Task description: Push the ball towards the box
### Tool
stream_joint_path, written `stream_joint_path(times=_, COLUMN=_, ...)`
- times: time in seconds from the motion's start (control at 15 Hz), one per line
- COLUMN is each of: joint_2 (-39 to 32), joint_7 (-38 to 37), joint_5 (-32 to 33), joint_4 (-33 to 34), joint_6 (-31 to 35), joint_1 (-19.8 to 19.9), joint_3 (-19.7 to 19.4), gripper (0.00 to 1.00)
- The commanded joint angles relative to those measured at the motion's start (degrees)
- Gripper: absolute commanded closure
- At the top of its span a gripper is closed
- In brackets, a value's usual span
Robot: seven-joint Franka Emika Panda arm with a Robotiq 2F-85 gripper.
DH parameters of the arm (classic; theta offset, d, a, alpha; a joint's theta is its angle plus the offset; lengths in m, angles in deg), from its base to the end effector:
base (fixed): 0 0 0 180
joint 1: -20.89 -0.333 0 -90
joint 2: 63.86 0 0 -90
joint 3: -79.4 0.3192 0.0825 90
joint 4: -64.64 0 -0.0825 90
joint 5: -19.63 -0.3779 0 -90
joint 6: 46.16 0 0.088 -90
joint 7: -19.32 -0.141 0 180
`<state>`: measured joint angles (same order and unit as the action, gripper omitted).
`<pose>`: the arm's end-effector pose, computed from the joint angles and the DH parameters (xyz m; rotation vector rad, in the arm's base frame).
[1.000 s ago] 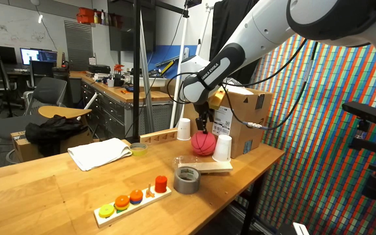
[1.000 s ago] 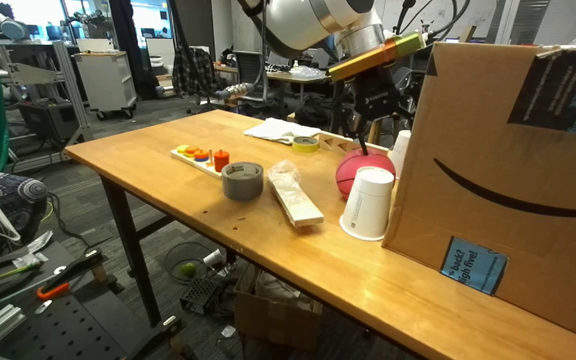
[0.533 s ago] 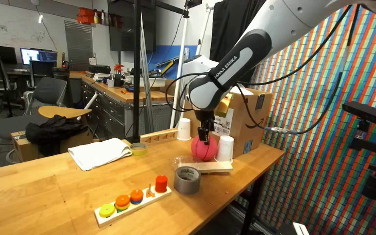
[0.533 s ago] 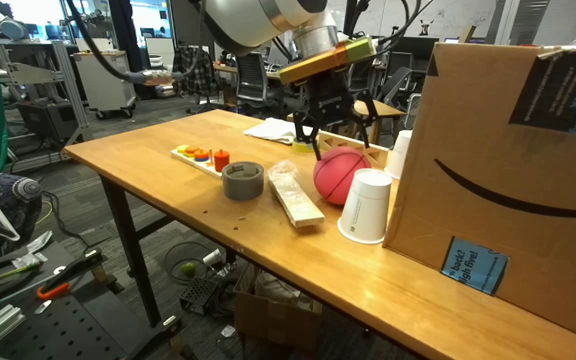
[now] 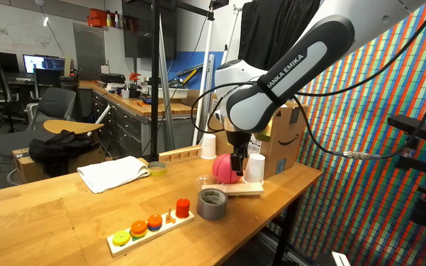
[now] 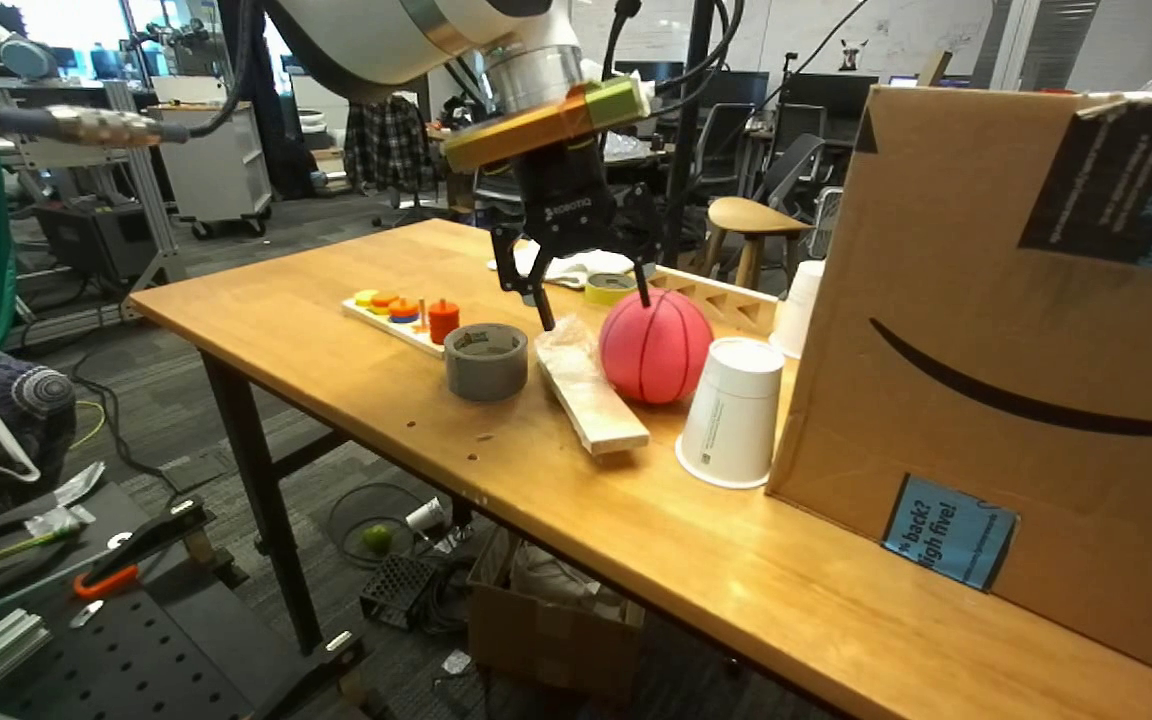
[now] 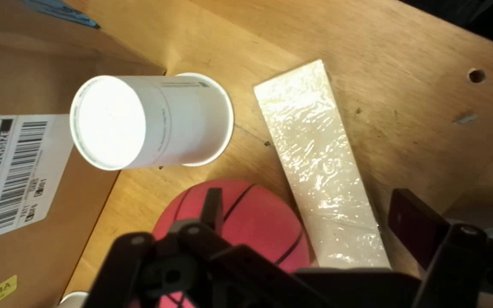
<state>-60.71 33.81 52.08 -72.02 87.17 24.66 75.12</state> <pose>0.4798 -0.0906 0.3192 2.6552 0.6882 -0.1132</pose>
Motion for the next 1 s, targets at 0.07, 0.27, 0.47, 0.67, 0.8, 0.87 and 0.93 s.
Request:
stream_joint_path(times=0.07, joint_2=6.34, joint_7=0.71, joint_5=-3.35, joint_4=-6.75, joint_6=6.48, joint_1=-0.42, joint_3=0.37, gripper=0.00)
stream_joint_path(times=0.27, joint_2=6.89, joint_7=0.51, joint_5=-4.36, joint_4=-7.23, joint_6=9.46, joint_1=-1.16, joint_3=1.40, gripper=0.00)
stream_joint_path(times=0.47, joint_2=4.91, joint_7=1.32, joint_5=-6.18, joint_4=-5.48, joint_6=10.66, joint_1=-2.42, joint_3=2.59, gripper=0.00)
stream_joint_path(times=0.67, joint_2=1.08, joint_7=2.25, joint_5=-8.64, joint_4=-3.05, joint_6=10.28, joint_1=-3.67, joint_3=3.62, gripper=0.00)
stream_joint_path(times=0.8, joint_2=-1.65, joint_7=2.84, joint_5=-9.54, joint_4=-1.59, joint_6=9.40, joint_1=-3.87, joint_3=3.78, gripper=0.00)
stream_joint_path(times=0.87, joint_2=-2.83, joint_7=2.99, joint_5=-9.81, joint_4=-0.91, joint_6=9.11, joint_1=-3.87, joint_3=3.79, gripper=0.00)
stream_joint_path(times=0.93, joint_2=-4.54, joint_7=2.95, joint_5=-9.69, joint_4=0.20, joint_6=8.49, joint_1=-3.57, joint_3=3.63, gripper=0.00)
